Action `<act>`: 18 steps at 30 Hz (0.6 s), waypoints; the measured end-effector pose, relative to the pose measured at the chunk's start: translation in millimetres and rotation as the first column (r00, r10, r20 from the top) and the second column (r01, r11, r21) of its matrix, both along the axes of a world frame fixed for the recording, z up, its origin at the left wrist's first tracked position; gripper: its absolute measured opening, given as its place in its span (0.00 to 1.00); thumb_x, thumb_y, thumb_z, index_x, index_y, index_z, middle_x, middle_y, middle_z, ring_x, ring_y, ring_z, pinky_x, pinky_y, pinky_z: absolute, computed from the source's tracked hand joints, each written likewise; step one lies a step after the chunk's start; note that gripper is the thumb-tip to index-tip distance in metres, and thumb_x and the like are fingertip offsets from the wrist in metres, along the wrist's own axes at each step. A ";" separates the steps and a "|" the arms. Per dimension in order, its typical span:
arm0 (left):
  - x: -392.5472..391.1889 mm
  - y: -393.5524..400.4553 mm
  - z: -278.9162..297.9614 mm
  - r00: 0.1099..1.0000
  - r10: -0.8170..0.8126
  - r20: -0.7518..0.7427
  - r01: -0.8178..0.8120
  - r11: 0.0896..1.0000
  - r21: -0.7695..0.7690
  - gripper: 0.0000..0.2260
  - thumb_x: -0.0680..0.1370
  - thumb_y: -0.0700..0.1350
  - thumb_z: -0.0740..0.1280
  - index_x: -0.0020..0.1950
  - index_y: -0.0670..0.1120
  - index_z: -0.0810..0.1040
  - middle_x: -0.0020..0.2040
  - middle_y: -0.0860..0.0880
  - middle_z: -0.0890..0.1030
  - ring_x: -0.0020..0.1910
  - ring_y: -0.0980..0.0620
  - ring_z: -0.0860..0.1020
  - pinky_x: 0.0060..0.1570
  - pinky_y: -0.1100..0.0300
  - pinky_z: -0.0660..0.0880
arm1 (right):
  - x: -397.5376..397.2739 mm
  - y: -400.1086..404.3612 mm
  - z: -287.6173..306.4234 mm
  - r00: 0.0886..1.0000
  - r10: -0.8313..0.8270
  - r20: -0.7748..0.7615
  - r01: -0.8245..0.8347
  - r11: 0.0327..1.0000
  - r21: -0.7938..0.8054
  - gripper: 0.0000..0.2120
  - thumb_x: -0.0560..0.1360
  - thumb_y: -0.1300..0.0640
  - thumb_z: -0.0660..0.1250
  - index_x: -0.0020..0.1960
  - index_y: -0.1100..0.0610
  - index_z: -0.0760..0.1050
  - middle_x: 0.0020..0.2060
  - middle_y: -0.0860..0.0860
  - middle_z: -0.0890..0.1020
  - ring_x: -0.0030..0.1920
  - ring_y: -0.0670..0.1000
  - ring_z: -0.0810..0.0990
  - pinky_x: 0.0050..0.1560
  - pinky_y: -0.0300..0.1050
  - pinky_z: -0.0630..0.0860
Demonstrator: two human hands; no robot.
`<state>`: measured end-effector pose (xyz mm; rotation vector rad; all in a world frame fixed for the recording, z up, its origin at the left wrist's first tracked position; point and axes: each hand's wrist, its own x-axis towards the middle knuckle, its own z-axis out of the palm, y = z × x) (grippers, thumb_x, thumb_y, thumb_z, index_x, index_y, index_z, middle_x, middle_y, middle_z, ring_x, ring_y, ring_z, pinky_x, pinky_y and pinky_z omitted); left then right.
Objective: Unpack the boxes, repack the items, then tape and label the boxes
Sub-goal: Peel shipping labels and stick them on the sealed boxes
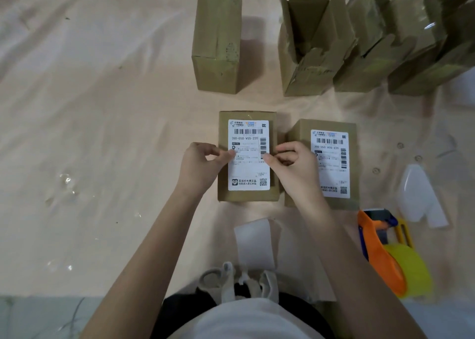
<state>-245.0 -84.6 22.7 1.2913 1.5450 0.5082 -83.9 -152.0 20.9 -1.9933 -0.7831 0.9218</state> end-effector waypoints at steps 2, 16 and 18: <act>0.6 -0.5 -0.1 1.000 -0.011 -0.003 0.011 1.000 0.010 0.10 0.73 0.46 0.73 0.34 0.46 0.77 0.41 0.60 0.75 0.49 0.55 0.76 0.43 0.71 0.68 | 0.2 0.3 -0.6 1.000 -0.011 0.006 0.011 1.000 0.006 0.11 0.70 0.57 0.76 0.44 0.53 0.73 0.38 0.50 0.82 0.38 0.45 0.80 0.40 0.35 0.75; 4.4 -0.8 -8.2 1.000 -0.025 -0.011 0.026 0.999 0.033 0.07 0.73 0.46 0.73 0.36 0.47 0.79 0.40 0.60 0.75 0.48 0.54 0.77 0.43 0.65 0.70 | -0.2 -0.5 -8.7 0.994 -0.009 0.113 0.007 1.000 0.021 0.16 0.69 0.58 0.76 0.38 0.49 0.67 0.33 0.46 0.78 0.34 0.43 0.76 0.37 0.36 0.70; 4.5 0.0 -9.2 0.999 -0.030 -0.017 0.031 0.999 0.031 0.07 0.73 0.46 0.73 0.37 0.46 0.80 0.41 0.60 0.75 0.48 0.54 0.77 0.43 0.66 0.69 | -0.7 -0.3 -9.6 0.993 -0.012 0.119 0.009 1.000 0.018 0.16 0.69 0.58 0.76 0.38 0.49 0.67 0.33 0.47 0.78 0.34 0.43 0.76 0.37 0.37 0.70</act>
